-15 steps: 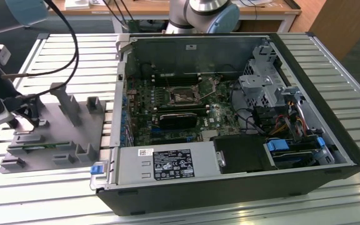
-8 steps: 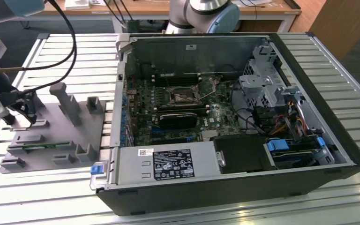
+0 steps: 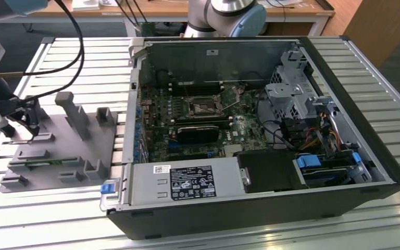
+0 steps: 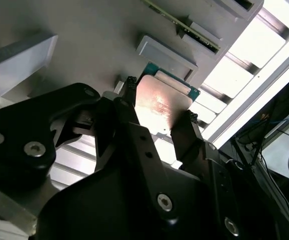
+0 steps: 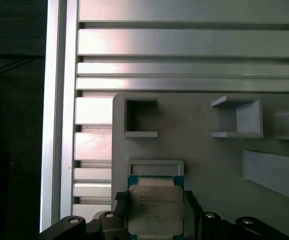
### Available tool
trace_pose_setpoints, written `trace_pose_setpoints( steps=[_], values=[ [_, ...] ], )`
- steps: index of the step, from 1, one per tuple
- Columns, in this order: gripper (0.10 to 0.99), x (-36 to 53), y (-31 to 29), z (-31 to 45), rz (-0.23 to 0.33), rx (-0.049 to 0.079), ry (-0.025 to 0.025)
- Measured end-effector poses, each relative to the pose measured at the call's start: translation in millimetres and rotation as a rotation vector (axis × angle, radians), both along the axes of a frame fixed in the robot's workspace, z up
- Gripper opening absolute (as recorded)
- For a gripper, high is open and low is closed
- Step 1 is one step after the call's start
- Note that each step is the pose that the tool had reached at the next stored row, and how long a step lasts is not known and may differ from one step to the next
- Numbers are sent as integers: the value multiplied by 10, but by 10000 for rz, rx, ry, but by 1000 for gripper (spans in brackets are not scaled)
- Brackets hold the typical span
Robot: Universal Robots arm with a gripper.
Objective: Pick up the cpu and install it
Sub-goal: 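Pick up the cpu and move it towards the insertion slot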
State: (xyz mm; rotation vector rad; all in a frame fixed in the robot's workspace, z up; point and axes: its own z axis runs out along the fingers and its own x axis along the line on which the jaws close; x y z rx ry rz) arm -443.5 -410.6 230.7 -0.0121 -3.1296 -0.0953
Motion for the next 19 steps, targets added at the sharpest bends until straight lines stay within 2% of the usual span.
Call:
trace_pose_setpoints(
  steps=[6, 19],
  values=[
    [529, 0, 0, 104, 0, 1, -1],
    [529, 0, 0, 238, 0, 5, -1]
  ],
)
